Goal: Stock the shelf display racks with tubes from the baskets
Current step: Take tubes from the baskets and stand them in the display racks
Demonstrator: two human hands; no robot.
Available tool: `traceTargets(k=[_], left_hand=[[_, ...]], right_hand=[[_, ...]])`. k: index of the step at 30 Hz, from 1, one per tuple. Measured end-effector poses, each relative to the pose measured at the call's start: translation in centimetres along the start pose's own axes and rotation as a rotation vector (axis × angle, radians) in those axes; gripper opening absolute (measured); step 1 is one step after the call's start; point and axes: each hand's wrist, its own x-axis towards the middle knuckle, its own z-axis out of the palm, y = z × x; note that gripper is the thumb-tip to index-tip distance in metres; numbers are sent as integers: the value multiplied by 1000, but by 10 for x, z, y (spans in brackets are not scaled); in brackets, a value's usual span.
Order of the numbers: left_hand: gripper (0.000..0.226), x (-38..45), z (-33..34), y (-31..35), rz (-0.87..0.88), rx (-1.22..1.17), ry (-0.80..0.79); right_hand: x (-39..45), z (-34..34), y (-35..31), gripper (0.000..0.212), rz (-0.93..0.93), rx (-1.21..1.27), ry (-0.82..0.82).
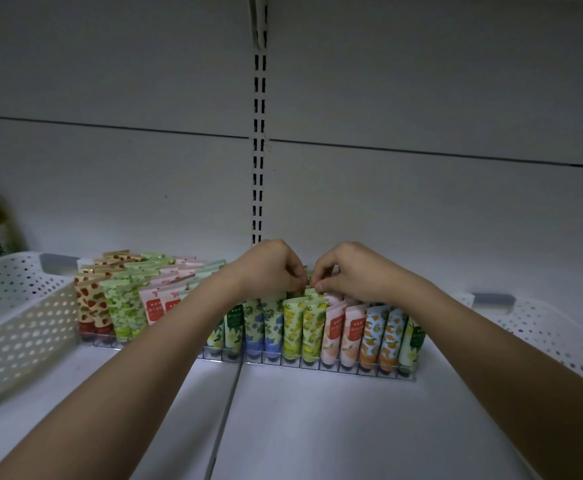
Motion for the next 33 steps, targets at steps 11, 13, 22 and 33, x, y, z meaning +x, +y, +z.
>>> traceTargets(k=[11,13,22,33], left_hand=[[9,1,-14,-7,-65,-143,138],[10,2,-19,-11,-99,-147,200],[8,4,-3,-13,-78,-69,99],[11,9,-3,-11,-40,-5,18]], right_hand=[[-1,-10,9,7,40,115,108],[0,-14,14,7,43,98,147],[10,-3,13,6,40,36,39],[18,1,11,6,16,-43,23]])
